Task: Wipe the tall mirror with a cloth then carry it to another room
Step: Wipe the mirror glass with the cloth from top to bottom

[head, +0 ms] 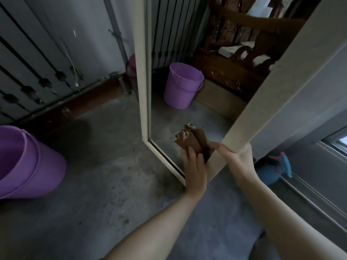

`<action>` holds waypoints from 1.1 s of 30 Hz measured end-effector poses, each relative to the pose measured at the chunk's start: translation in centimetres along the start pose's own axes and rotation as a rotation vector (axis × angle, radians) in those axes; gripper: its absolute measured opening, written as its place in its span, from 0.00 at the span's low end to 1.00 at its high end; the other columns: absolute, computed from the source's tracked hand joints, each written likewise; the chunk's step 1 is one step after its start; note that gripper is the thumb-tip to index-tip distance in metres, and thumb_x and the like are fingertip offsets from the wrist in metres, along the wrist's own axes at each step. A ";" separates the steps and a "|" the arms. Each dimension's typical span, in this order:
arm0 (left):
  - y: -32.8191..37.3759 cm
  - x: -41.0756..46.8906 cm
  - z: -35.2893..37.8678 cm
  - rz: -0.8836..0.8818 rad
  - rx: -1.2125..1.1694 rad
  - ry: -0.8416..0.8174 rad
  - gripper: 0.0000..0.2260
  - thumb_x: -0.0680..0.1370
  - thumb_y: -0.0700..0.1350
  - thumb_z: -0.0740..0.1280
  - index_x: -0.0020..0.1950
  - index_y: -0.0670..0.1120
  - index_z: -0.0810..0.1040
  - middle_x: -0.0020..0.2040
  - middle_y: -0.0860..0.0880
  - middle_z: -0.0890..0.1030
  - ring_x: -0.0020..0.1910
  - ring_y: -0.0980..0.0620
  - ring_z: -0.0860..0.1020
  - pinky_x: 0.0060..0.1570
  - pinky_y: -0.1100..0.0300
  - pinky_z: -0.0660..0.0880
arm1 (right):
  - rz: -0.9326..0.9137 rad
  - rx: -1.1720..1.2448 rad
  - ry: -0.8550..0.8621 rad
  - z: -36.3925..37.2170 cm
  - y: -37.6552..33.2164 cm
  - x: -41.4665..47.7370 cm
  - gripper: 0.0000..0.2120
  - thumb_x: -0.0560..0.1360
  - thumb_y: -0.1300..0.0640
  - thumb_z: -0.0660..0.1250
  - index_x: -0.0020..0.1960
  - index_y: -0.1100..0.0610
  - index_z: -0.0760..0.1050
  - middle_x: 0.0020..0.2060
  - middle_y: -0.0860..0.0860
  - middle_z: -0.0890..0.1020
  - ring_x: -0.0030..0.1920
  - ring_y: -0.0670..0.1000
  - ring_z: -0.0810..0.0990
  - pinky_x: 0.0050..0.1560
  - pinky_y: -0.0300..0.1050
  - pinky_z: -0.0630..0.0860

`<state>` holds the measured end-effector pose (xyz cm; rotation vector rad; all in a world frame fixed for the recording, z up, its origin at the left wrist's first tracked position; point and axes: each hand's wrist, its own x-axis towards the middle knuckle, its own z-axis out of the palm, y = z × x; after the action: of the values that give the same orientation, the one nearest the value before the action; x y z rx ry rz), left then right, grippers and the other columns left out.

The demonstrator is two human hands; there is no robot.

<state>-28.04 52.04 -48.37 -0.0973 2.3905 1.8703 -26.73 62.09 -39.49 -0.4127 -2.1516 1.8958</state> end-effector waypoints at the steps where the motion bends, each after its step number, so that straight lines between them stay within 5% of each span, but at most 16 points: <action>1: 0.2 1.4 -0.5 -0.012 -0.027 0.038 0.22 0.84 0.41 0.54 0.77 0.37 0.55 0.78 0.39 0.53 0.77 0.48 0.56 0.71 0.69 0.50 | -0.009 -0.015 -0.018 -0.2 0.1 0.2 0.11 0.67 0.62 0.73 0.47 0.59 0.75 0.41 0.49 0.82 0.44 0.49 0.82 0.48 0.53 0.80; 3: 0.1 4.7 -1.6 0.008 -0.021 0.125 0.22 0.83 0.38 0.55 0.76 0.35 0.57 0.77 0.35 0.55 0.76 0.43 0.57 0.69 0.68 0.50 | -0.011 -0.028 -0.025 -0.4 0.5 0.6 0.12 0.65 0.61 0.71 0.48 0.61 0.74 0.40 0.49 0.80 0.42 0.44 0.81 0.43 0.44 0.79; 5: -0.4 8.6 -3.5 0.021 0.045 0.189 0.22 0.82 0.36 0.56 0.76 0.36 0.58 0.76 0.34 0.56 0.76 0.40 0.59 0.69 0.66 0.52 | -0.001 -0.027 0.006 -0.2 0.9 0.7 0.13 0.66 0.62 0.72 0.46 0.52 0.72 0.39 0.46 0.77 0.39 0.38 0.78 0.37 0.36 0.76; 11: -4.0 16.8 -8.0 -0.098 0.097 0.231 0.25 0.80 0.34 0.57 0.77 0.43 0.60 0.74 0.39 0.64 0.72 0.39 0.66 0.72 0.47 0.63 | 0.034 -0.044 0.029 -0.1 0.9 0.8 0.14 0.62 0.54 0.71 0.43 0.47 0.68 0.34 0.41 0.75 0.34 0.35 0.76 0.33 0.32 0.74; 15: -4.7 16.5 -7.0 -0.188 -0.066 0.222 0.26 0.80 0.35 0.58 0.78 0.49 0.58 0.75 0.43 0.64 0.72 0.42 0.66 0.73 0.46 0.64 | 0.013 -0.035 0.046 0.2 1.1 0.4 0.17 0.65 0.58 0.72 0.43 0.43 0.67 0.36 0.44 0.74 0.34 0.32 0.76 0.32 0.30 0.74; 21: -5.6 7.3 -1.5 -0.198 -0.107 0.162 0.24 0.81 0.36 0.57 0.77 0.39 0.57 0.75 0.38 0.61 0.74 0.42 0.62 0.75 0.52 0.57 | -0.007 0.008 0.024 0.2 0.5 0.2 0.23 0.70 0.69 0.69 0.39 0.39 0.74 0.34 0.40 0.80 0.38 0.34 0.79 0.38 0.35 0.77; 26: -6.9 0.6 1.8 -0.272 -0.086 0.058 0.23 0.83 0.41 0.56 0.78 0.42 0.56 0.79 0.43 0.56 0.77 0.46 0.57 0.76 0.53 0.54 | -0.004 0.012 0.051 0.5 0.3 -0.1 0.19 0.70 0.66 0.71 0.40 0.46 0.65 0.37 0.46 0.73 0.35 0.32 0.77 0.38 0.38 0.75; 30: -6.4 1.5 1.9 -0.227 -0.020 0.161 0.21 0.82 0.38 0.56 0.75 0.38 0.61 0.76 0.39 0.62 0.75 0.44 0.62 0.71 0.63 0.54 | -0.024 0.018 0.037 0.3 0.3 0.1 0.19 0.70 0.67 0.70 0.40 0.46 0.66 0.36 0.46 0.73 0.34 0.32 0.78 0.32 0.30 0.76; 33: -6.4 5.4 0.2 -0.210 0.053 0.240 0.20 0.82 0.36 0.55 0.74 0.35 0.61 0.75 0.36 0.62 0.75 0.42 0.61 0.71 0.62 0.52 | -0.027 0.003 0.011 0.0 0.4 0.4 0.19 0.69 0.68 0.71 0.36 0.44 0.73 0.32 0.42 0.78 0.34 0.34 0.78 0.34 0.32 0.75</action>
<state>-32.63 50.76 -55.25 -0.5753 2.4624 1.7862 -27.11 62.30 -39.91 -0.3899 -2.1364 1.8777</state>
